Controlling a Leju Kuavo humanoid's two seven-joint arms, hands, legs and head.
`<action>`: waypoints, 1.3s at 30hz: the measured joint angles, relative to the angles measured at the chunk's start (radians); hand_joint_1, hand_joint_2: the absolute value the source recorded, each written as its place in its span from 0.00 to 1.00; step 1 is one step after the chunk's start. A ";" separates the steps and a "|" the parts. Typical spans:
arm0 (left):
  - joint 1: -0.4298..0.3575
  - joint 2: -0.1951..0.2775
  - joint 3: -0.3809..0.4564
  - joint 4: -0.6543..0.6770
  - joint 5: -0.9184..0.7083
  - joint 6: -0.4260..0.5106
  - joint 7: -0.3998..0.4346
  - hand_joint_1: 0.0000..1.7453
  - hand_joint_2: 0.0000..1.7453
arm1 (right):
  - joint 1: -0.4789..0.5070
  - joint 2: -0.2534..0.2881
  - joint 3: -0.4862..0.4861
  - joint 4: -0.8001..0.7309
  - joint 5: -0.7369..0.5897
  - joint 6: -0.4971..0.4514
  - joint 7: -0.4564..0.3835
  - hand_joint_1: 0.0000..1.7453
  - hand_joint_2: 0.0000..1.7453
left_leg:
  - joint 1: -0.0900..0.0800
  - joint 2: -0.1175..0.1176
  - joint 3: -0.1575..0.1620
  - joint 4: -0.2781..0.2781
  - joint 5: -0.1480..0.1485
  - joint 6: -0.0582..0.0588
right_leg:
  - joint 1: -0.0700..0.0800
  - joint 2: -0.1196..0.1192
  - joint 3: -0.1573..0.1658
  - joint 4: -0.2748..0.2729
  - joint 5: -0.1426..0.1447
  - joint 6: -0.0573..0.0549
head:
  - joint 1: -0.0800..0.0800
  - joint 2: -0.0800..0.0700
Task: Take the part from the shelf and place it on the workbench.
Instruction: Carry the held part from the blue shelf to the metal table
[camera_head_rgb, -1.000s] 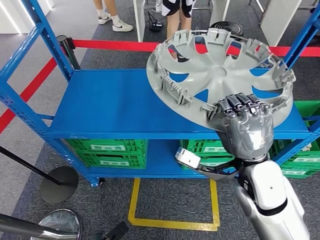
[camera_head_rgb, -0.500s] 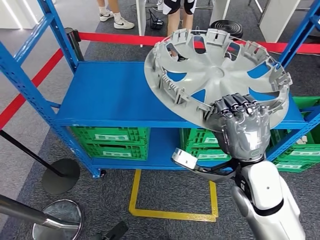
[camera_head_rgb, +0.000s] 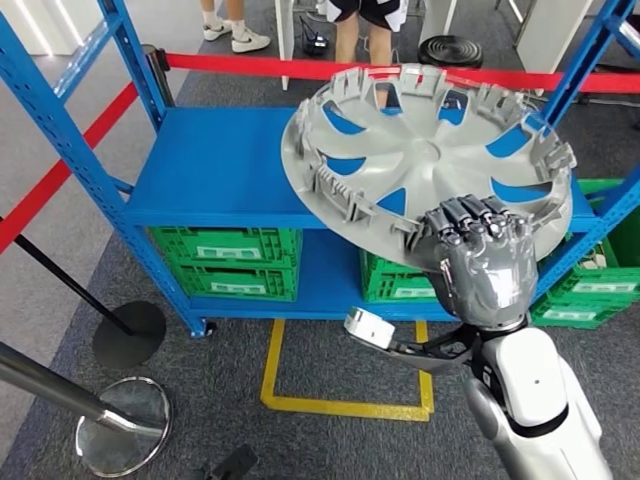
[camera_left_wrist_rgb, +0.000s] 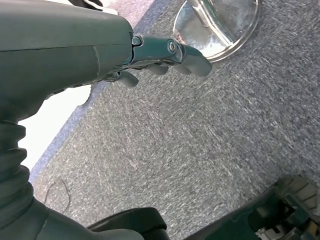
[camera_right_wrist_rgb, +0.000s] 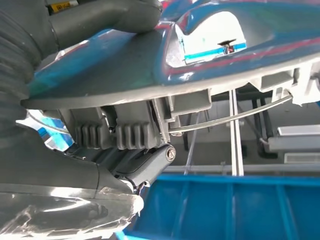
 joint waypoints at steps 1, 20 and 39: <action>0.000 0.000 0.001 0.000 0.000 0.000 0.001 0.00 1.00 | 0.000 0.003 -0.002 0.001 0.000 -0.001 -0.003 1.00 1.00 | 0.001 0.000 -0.006 0.005 -0.006 -0.006 | -0.002 -0.001 -0.006 -0.001 0.009 -0.007 | 0.001 0.000; -0.002 0.000 0.009 0.000 0.000 -0.005 0.011 0.00 1.00 | 0.020 0.032 -0.024 0.021 0.000 -0.003 -0.025 1.00 1.00 | 0.011 0.002 0.101 -0.016 -0.096 0.022 | -0.017 -0.009 -0.227 0.166 0.010 0.034 | 0.002 0.000; -0.002 0.001 0.009 0.000 -0.001 0.008 0.014 0.00 1.00 | 0.003 0.050 -0.021 0.042 0.002 0.020 0.002 1.00 1.00 | 0.018 0.002 -0.057 0.285 -0.164 -0.041 | -0.008 -0.012 -0.098 -0.010 0.091 -0.016 | -0.003 0.000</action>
